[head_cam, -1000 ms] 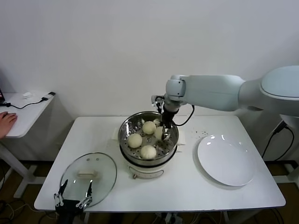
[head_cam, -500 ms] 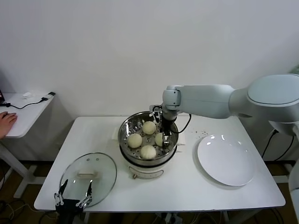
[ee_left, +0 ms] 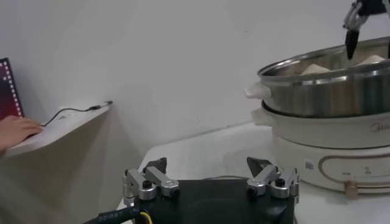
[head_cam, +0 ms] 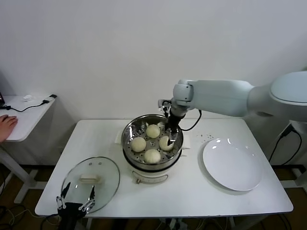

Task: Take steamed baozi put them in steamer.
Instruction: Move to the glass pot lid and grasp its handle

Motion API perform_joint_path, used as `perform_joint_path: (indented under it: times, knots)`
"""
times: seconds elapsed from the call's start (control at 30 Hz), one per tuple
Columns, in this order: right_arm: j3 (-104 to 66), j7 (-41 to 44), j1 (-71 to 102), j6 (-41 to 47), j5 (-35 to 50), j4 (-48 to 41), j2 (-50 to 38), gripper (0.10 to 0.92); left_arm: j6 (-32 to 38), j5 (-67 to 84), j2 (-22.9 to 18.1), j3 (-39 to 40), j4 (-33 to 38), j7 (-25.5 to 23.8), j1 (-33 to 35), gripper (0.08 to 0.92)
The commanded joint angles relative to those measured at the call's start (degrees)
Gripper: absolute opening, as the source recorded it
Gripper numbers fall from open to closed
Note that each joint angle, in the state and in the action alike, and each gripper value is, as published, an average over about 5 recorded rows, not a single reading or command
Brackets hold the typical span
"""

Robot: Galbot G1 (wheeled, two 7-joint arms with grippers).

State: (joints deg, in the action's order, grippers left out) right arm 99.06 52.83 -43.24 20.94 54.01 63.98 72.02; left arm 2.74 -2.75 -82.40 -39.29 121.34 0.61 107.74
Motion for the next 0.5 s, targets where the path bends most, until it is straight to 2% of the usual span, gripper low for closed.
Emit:
perform_joint_path:
  times: [0.03,0.1,0.27,0.5]
  knots:
    - [-2.7,-5.0,-6.2,-10.1,3.3,8.0,-14.4,0.823,0.0,-0.5,-0.1,0.0,0.0,-0.1,-0.2,0.823]
    - [-3.9,-9.8,-5.9,-14.4,4.3,10.4,-18.3,0.823,0.0,-0.8,-0.2,-0.3,0.1,-0.1,-0.4,0.823]
    - [-10.0,-28.8,0.4,-25.5,5.2,19.5,-30.0,0.823,-0.2,-1.0,-1.5,-1.4,1.3,-0.9,-1.1,0.823]
    - [-36.3,-41.6,26.7,-28.7,2.4,27.5,-43.6,0.823,0.0,-2.5,-1.7,-2.2,2.4,-1.6,-1.0,0.823]
